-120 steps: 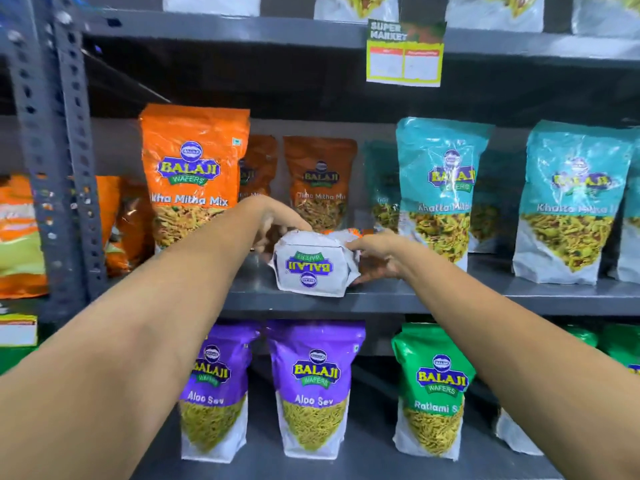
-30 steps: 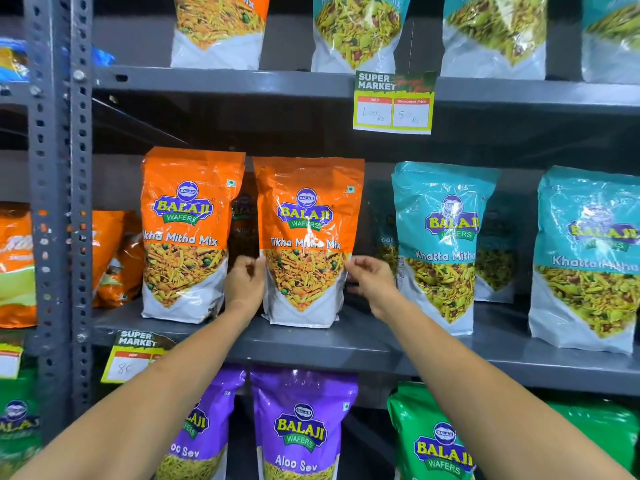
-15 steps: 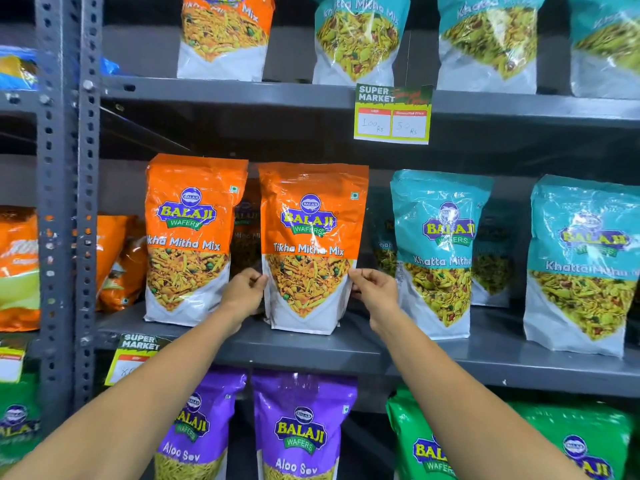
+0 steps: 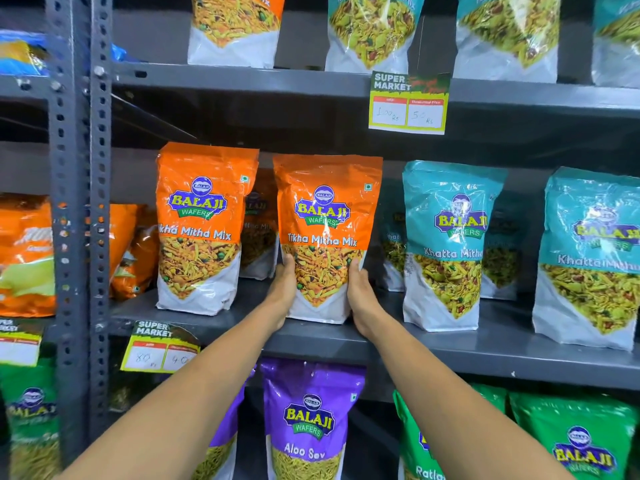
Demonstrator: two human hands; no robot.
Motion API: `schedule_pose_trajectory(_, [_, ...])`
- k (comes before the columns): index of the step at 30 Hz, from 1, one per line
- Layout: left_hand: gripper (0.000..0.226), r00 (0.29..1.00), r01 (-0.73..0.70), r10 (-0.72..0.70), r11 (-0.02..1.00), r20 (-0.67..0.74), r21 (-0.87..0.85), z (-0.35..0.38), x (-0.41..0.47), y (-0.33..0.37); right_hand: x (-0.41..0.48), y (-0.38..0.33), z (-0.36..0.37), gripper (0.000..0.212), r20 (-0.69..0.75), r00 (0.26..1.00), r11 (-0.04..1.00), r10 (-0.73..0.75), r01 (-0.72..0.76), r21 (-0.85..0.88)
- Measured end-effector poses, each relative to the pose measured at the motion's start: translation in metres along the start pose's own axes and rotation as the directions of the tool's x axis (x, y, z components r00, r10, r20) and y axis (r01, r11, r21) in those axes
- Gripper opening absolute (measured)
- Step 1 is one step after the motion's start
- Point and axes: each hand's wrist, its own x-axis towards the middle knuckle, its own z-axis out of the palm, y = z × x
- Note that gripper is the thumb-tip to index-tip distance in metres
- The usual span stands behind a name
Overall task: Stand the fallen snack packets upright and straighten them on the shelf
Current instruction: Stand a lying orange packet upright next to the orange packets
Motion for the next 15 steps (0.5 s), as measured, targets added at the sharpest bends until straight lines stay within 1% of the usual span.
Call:
schedule_pose_trajectory(5, [0.089,1.000,-0.006,0.007,0.998,-0.010,0.055,0.004,-0.007,0.004,0.001,0.004,0.000,0.080,0.010,1.000,1.000,-0.019,0.019,0.000])
schedule_pose_trajectory(8, [0.087,0.999,0.004,0.000,0.997,-0.046,0.074,0.006,-0.012,0.009,-0.003,0.001,0.000,0.075,0.014,1.000,0.999,-0.024,0.024,-0.024])
schedule_pose_trajectory(10, [0.076,0.996,0.011,-0.001,0.995,-0.093,0.104,0.009,-0.024,0.016,-0.008,-0.001,-0.002,0.072,-0.036,0.999,0.997,-0.041,0.039,-0.067])
schedule_pose_trajectory(11, [0.070,0.988,0.001,0.017,0.993,-0.151,0.115,0.010,-0.029,0.018,-0.011,-0.001,-0.004,0.068,-0.094,0.991,0.991,-0.094,0.084,-0.100])
schedule_pose_trajectory(12, [0.063,0.970,-0.032,0.061,0.992,-0.237,0.122,0.009,-0.032,0.019,-0.014,-0.001,-0.005,0.061,-0.173,0.969,0.977,-0.175,0.149,-0.155])
schedule_pose_trajectory(13, [0.055,0.933,-0.089,0.130,0.987,-0.335,0.137,0.008,-0.036,0.021,-0.018,0.000,-0.008,0.053,-0.252,0.933,0.955,-0.257,0.206,-0.213])
schedule_pose_trajectory(14, [0.045,0.879,-0.154,0.209,0.975,-0.427,0.161,0.005,-0.039,0.021,-0.022,0.001,-0.010,0.047,-0.322,0.894,0.939,-0.313,0.240,-0.247])
schedule_pose_trajectory(15, [0.038,0.820,-0.224,0.296,0.954,-0.491,0.201,0.003,-0.042,0.021,-0.026,0.003,-0.012,0.042,-0.384,0.858,0.932,-0.340,0.255,-0.257])
